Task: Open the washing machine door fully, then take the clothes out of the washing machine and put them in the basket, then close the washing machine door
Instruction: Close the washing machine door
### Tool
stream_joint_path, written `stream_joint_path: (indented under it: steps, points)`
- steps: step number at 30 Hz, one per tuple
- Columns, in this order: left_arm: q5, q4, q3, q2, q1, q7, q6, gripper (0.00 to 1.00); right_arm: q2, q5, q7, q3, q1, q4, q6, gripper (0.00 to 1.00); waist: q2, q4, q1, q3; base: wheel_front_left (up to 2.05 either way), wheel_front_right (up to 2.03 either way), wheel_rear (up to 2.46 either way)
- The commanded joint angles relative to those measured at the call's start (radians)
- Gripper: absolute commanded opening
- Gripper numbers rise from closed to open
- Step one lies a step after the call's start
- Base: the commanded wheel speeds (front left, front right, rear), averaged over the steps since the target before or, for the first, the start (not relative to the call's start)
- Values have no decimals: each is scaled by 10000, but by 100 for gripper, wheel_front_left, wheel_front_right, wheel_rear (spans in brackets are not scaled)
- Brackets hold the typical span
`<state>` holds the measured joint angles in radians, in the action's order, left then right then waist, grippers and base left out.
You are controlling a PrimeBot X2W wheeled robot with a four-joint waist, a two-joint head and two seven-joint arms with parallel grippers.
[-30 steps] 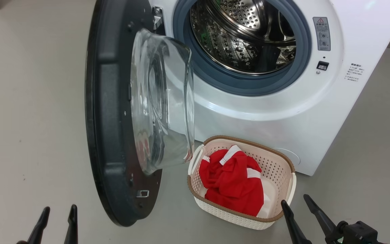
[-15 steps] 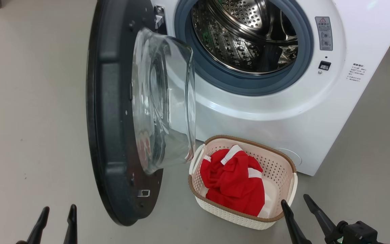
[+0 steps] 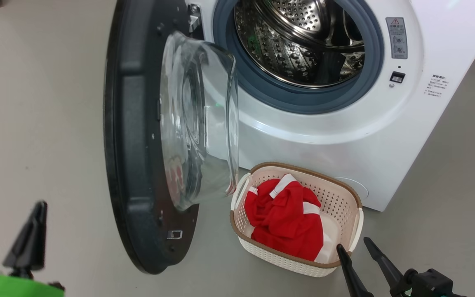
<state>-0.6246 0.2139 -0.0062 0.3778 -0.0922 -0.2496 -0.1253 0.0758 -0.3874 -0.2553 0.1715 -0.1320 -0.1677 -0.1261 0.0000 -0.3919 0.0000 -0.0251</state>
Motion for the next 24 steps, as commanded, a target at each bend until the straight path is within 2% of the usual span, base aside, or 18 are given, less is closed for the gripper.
stream_joint_path:
  steps: [1,2,3,8,12,15,20,24]
  points:
    - [-511,-115,138,702,-733,-122,-54,0,50,-92,-65,263,494,185,-46,100,0,52,0,-41,0,0,0]
    - [-873,-77,-68,996,-934,-122,-54,0,41,-94,-65,289,511,177,-46,100,0,83,0,-56,0,0,0]
    - [-873,-77,-68,996,-934,-122,-54,0,41,-94,-65,289,511,177,-46,100,0,83,0,-56,0,0,0]
    - [-3575,-91,-1446,2365,-1902,173,-54,0,2,-101,-65,345,573,156,-46,100,0,228,0,-202,0,0,0]
    - [-5887,-275,-2448,3440,-2652,1238,-54,0,-11,-79,-65,402,709,127,-46,100,0,383,0,-381,0,0,0]
    - [-7292,-468,-2871,4016,-3113,2005,-54,0,-32,-64,-65,456,813,120,-46,100,0,518,0,-495,0,0,0]
    - [-9071,-843,-3103,4487,-3636,3225,-54,0,-79,-50,-65,467,909,116,-46,100,0,722,0,-618,0,0,0]
    - [-9854,-1239,-2972,4694,-3902,4077,-54,0,-108,-24,-65,468,967,130,-46,100,0,876,0,-742,0,0,0]
